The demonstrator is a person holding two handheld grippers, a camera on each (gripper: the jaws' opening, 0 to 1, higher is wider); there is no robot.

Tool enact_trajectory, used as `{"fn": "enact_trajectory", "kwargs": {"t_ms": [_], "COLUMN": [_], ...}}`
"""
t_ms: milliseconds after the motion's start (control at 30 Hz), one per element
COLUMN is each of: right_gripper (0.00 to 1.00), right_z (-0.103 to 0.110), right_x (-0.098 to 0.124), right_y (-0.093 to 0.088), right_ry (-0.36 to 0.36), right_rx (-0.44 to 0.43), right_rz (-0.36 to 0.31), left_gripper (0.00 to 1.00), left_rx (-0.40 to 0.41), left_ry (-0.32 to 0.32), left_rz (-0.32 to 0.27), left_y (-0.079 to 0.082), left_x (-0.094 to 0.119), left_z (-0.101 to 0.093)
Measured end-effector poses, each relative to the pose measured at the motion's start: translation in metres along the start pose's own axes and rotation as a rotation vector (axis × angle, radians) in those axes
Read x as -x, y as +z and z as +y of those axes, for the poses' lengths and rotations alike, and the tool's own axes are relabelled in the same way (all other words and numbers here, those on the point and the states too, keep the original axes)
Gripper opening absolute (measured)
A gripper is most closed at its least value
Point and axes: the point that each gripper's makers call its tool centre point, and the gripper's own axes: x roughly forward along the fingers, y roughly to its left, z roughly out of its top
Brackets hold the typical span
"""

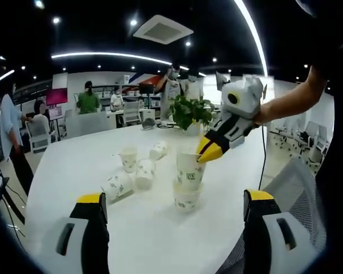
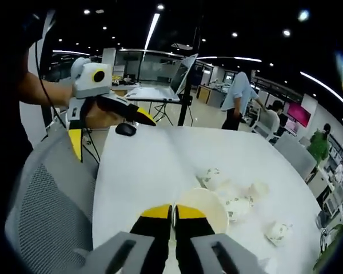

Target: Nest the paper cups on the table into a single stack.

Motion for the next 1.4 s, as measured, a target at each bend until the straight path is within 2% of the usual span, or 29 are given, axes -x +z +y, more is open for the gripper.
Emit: {"fn": "enact_trajectory", "kwargs": {"t_ms": [600,867,1400], "right_gripper": [0.0,0.0,0.02], "right_z": [0.008,0.016,0.025], "right_x": [-0.03,-0.042,-0.055], "right_y": [-0.028,-0.035,-0.045], "right_ry": [0.022,0.052,0.082], "right_rx": [-0.061,-0.106,-0.109], "right_rz": [0.053,0.061,0.089], "left_gripper": [0.99,0.99,0.99], "left_rx": [-0.003,0.0,0.001], "left_ry": [0.011,0.018,0.022], "left_rz": [0.009,0.013,0.018], "left_y": [-0.003,-0.005,-0.006], "left_x": [0.004,0.009,0.014], "left_z": [0.003,0.003,0.002]}}
